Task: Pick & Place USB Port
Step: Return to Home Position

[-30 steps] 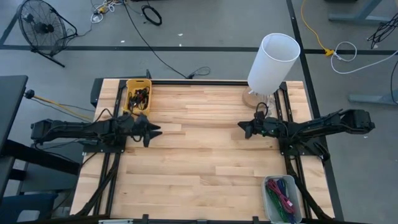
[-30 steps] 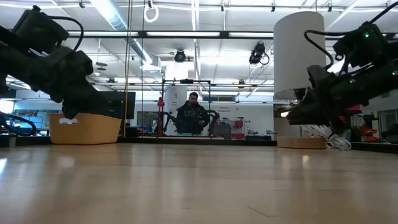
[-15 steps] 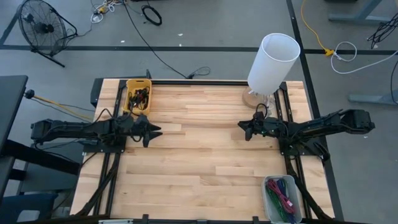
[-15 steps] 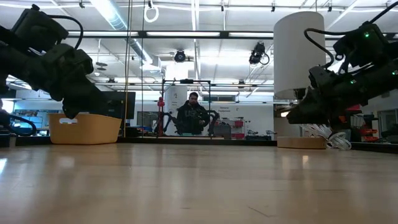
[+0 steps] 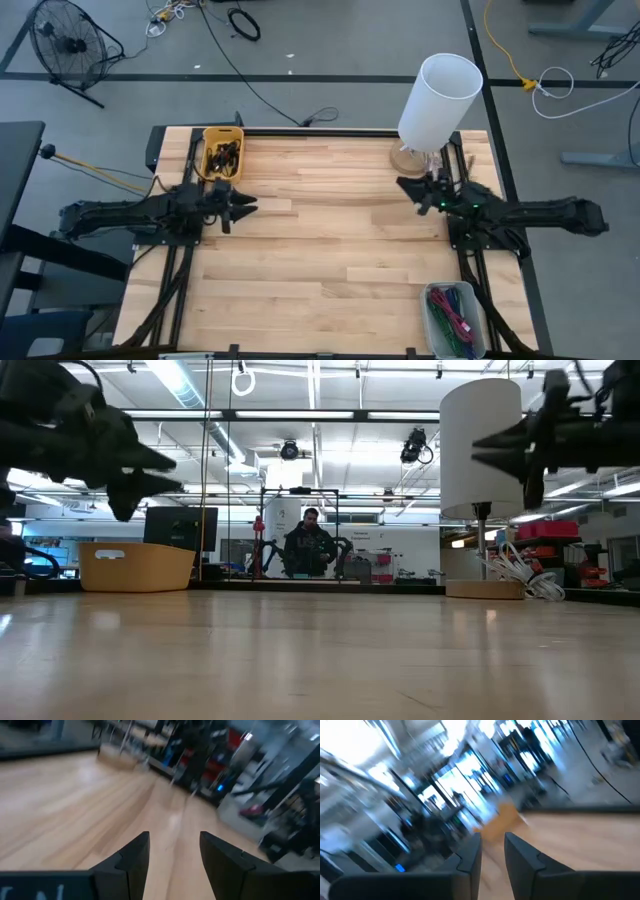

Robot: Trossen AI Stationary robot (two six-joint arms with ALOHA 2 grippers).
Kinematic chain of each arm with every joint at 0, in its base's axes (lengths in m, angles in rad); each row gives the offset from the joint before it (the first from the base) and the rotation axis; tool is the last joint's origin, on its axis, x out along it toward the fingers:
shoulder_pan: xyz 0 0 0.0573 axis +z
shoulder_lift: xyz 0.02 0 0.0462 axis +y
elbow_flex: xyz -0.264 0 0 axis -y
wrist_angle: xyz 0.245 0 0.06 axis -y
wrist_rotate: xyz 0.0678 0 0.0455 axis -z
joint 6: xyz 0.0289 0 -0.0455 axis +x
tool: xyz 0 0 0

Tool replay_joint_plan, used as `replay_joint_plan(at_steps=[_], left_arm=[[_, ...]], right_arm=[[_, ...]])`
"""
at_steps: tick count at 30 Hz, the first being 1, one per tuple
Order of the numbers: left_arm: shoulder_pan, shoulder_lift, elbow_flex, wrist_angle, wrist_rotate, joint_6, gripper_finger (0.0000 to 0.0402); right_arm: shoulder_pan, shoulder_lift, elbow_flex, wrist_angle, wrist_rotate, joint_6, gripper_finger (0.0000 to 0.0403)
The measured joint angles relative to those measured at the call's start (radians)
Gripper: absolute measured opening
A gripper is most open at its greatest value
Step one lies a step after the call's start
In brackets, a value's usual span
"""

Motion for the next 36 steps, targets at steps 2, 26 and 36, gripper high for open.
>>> replay_joint_plan(at_steps=[2, 26, 36], left_arm=[[0.000, -0.058, 0.000, 0.001, 0.000, 0.000, 0.0179], [-0.091, -0.212, 0.000, 0.039, -0.007, 0.000, 0.0179], [-0.223, -0.212, 0.000, 0.039, -0.007, 0.000, 0.0179]], right_arm=[[0.000, -0.089, 0.000, 0.000, 0.000, 0.000, 0.0084], [0.027, -0.415, 0.000, 0.090, 0.008, 0.002, 0.0084], [0.026, -0.415, 0.000, -0.193, -0.048, -0.472, 0.0084]])
